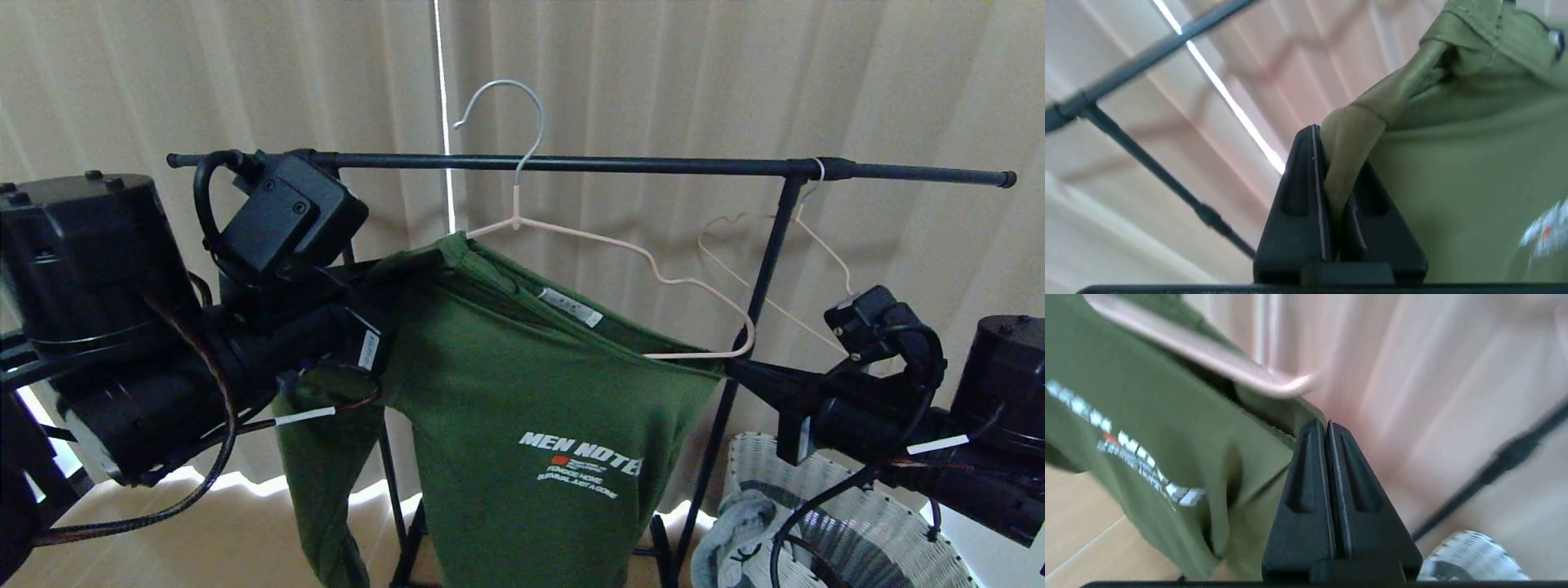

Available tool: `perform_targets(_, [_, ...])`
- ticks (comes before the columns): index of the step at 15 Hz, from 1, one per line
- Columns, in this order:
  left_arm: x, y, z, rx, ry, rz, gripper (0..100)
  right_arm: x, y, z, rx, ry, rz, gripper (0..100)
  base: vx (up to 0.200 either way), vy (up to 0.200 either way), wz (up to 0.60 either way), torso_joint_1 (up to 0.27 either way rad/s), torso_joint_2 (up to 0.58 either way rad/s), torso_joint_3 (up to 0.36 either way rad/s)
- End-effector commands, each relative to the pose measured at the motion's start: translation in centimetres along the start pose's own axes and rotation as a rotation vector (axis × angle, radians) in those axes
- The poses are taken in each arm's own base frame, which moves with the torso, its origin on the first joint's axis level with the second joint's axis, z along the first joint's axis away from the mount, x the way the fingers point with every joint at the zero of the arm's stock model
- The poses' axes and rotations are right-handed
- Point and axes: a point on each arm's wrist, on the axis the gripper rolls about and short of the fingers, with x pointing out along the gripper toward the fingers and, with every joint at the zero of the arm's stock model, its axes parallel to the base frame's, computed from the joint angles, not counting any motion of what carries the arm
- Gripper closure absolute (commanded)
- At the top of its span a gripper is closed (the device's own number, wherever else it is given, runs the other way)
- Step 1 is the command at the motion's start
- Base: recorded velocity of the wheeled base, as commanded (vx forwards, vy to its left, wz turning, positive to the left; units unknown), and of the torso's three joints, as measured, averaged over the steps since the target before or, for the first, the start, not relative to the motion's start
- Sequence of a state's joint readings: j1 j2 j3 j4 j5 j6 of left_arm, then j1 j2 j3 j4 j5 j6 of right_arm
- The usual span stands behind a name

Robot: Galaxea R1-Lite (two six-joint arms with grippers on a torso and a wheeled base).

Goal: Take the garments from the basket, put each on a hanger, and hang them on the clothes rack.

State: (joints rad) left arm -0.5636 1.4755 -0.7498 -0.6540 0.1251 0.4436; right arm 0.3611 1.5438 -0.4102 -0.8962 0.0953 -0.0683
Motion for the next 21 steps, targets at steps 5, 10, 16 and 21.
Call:
perform_targets(5, [-1.3, 1.1, -2.6, 0.119, 0.093, 0.043, 100, 0.0, -0.9, 0.7, 0.004, -0.032, -0.036, 100, 0.0, 0.0, 0.0, 0.0, 0.0, 0.0])
perform_targets(10, [-1.6, 0.5, -4.0, 0.147, 0.142, 0.023, 100, -0.4, -0.6, 1.5, -0.001, -0.068, -0.019, 100, 0.0, 0.0, 0.0, 0.0, 0.0, 0.0])
perform_targets(16, [-1.1, 0.4, -3.7, 0.144, 0.158, 0.064, 100, -1.3, 3.0, 2.9, -0.037, -0.131, 0.15, 100, 0.0, 0.0, 0.0, 0.0, 0.0, 0.0])
perform_targets(21, [-0.7, 0.4, -3.2, 0.087, 0.141, 0.067, 100, -1.3, 3.9, 3.0, -0.044, -0.131, 0.189, 100, 0.0, 0.0, 0.0, 0.0, 0.0, 0.0])
